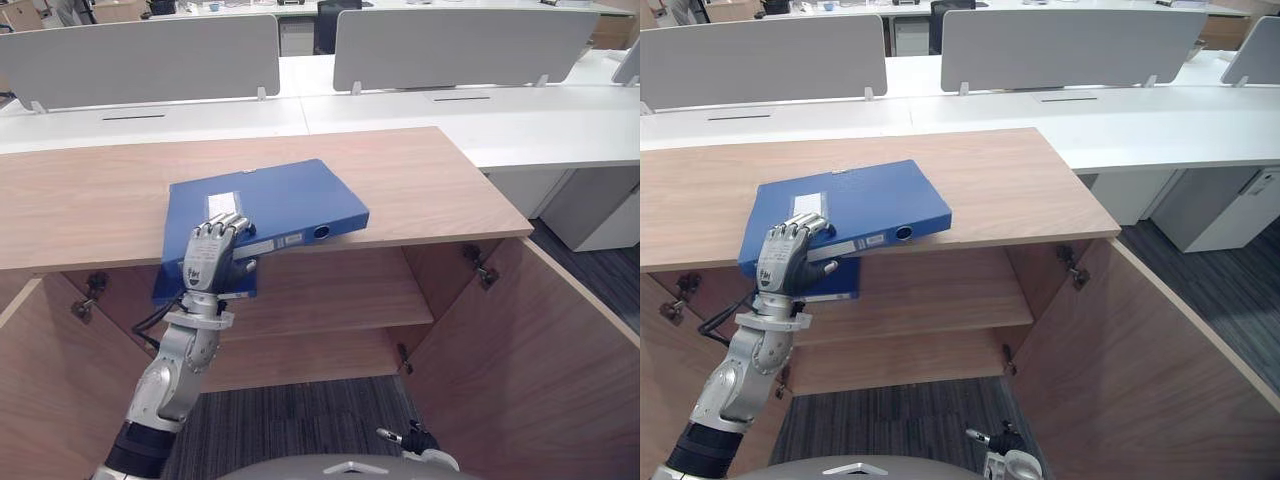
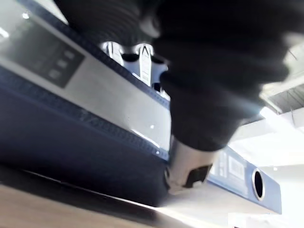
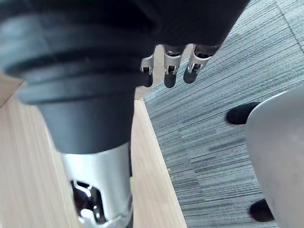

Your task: Walk over to the cabinet, pick up the folder, carry it to the office cabinet, place the folder inside the office cabinet, then close the office cabinet door

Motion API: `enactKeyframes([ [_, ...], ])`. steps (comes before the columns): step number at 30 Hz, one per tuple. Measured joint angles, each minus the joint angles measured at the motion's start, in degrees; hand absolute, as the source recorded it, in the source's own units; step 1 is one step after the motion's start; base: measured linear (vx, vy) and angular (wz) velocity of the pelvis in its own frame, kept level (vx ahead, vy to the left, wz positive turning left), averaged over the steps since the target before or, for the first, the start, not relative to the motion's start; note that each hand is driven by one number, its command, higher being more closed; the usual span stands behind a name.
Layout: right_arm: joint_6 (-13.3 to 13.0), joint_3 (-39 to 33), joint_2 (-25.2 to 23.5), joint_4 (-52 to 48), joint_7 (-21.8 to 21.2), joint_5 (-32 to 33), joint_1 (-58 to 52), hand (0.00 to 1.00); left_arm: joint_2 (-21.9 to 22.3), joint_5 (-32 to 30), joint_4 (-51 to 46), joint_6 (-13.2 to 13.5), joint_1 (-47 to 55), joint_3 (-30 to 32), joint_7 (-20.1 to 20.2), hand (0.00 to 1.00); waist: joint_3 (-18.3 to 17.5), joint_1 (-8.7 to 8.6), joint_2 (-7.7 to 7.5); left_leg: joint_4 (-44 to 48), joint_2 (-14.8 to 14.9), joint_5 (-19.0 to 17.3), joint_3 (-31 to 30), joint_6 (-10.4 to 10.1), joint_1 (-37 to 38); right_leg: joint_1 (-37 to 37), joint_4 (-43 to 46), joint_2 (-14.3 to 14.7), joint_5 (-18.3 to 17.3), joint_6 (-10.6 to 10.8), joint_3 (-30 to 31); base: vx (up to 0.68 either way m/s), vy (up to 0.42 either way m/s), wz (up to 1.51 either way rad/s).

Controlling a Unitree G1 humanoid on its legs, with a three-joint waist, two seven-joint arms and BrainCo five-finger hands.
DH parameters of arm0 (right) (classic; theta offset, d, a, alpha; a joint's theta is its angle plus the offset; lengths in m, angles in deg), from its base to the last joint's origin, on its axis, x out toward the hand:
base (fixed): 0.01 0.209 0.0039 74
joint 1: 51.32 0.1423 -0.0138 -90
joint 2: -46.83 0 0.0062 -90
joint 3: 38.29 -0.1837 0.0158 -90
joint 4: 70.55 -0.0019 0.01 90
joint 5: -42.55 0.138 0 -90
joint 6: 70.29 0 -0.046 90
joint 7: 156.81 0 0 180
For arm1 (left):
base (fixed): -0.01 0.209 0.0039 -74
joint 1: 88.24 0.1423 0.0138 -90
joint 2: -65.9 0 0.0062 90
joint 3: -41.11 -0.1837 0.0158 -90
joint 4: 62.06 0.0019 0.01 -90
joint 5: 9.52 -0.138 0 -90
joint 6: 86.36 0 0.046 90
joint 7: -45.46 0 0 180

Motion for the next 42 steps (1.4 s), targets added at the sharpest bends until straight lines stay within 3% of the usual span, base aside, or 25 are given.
enactKeyframes([
  [7,-1.75,4.21,-0.09,-6.61,0.51,1.11,-0.66,0.0,5.35,14.21,-10.4,6.28,1.48,-7.23,0.62,1.0,-0.61,-0.13,0.71,0.01,0.06,0.08,1.38,0.1,-0.59,-2.17,1.54,0.08,0.21,0.01,2.01,-0.03,-0.001,-0.11],
  [9,-2.1,4.47,-0.25,-7.01,0.87,1.37,-0.84,0.0,6.25,17.59,-11.71,6.96,1.48,-8.05,0.7,1.0,-0.75,-0.34,0.87,0.0,0.11,0.12,1.4,0.14,-0.59,-2.4,1.76,0.14,0.21,0.02,2.22,-0.07,-0.015,-0.06],
  [15,-3.12,5.91,-1.45,-16.17,1.46,3.88,-2.78,0.0,8.58,24.8,-15.47,7.09,1.94,-8.65,-0.5,1.0,-0.93,-0.06,1.12,-0.01,0.04,0.3,2.3,0.32,-0.86,-3.94,3.0,0.19,0.39,0.33,3.43,-0.05,-0.004,-0.09],
  [25,-9.69,7.93,-6.89,-52.44,1.85,7.13,-8.58,0.0,12.37,34.29,-22.76,8.43,6.69,-5.09,-5.6,1.0,-0.1,0.11,-0.44,0.02,-0.12,0.3,2.68,0.37,-1.26,-4.59,2.97,0.06,0.59,0.55,3.81,-0.01,0.0,-0.01],
  [31,-13.33,7.98,-8.0,-65.71,3.08,7.77,-8.96,0.0,14.37,38.8,-22.86,8.91,8.68,-1.82,-7.78,1.0,0.27,0.02,-1.05,0.33,-0.21,0.25,2.8,0.44,-1.5,-4.93,2.91,0.02,0.72,0.58,3.95,0.0,0.0,0.0],
  [37,-16.76,7.88,-8.07,-74.33,4.06,7.82,-7.88,0.0,14.9,40.55,-22.82,8.92,9.03,0.26,-8.56,1.0,0.27,0.08,-1.04,0.33,-0.26,0.22,2.82,0.45,-1.49,-5.01,2.9,0.0,0.84,0.6,4.05,0.0,0.0,0.0],
  [42,-18.4,7.96,-8.27,-76.64,3.96,8.49,-2.32,0.0,15.63,44.43,-22.59,9.51,9.02,0.65,-6.81,1.0,0.28,-0.01,-1.04,0.33,-0.38,0.23,2.85,0.46,-1.51,-5.03,2.58,-0.08,1.26,0.71,4.24,-0.01,-0.001,0.0],
])
